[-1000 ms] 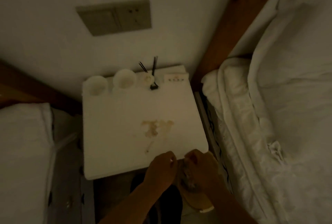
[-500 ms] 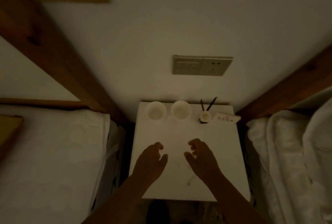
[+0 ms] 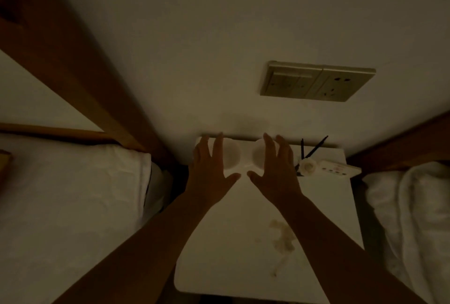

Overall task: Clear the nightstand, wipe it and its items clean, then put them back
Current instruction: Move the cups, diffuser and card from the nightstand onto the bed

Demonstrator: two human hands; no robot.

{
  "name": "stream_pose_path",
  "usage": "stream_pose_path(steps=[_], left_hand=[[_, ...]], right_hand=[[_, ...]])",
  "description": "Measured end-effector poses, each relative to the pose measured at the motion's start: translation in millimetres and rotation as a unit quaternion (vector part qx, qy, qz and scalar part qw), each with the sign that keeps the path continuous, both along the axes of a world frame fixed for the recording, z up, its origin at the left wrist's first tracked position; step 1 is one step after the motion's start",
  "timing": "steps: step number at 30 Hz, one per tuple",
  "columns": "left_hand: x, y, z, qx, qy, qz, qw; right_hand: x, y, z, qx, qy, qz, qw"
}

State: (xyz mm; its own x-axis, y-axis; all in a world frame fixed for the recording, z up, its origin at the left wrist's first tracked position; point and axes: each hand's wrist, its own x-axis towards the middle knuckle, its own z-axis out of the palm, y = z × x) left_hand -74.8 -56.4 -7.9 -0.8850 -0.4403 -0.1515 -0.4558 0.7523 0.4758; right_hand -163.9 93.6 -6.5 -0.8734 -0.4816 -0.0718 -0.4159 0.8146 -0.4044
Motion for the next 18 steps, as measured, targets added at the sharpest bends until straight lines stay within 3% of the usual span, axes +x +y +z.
stream_pose_path(steps=[10, 14, 18], left_hand=[[-21, 6, -20, -0.047, -0.009, 0.002, 0.999], [-28, 0, -26, -0.085, -0.059, 0.012, 0.995], [-4, -3, -25, -0.058, -0.051, 0.049, 0.996]], right_hand=[[-19, -4, -23, 0.020, -0.008, -0.012, 1.000], [-15, -7, -24, 0.036, -0.011, -0.026, 0.999], [14, -10, -21, 0.028, -0.034, 0.014, 0.999]])
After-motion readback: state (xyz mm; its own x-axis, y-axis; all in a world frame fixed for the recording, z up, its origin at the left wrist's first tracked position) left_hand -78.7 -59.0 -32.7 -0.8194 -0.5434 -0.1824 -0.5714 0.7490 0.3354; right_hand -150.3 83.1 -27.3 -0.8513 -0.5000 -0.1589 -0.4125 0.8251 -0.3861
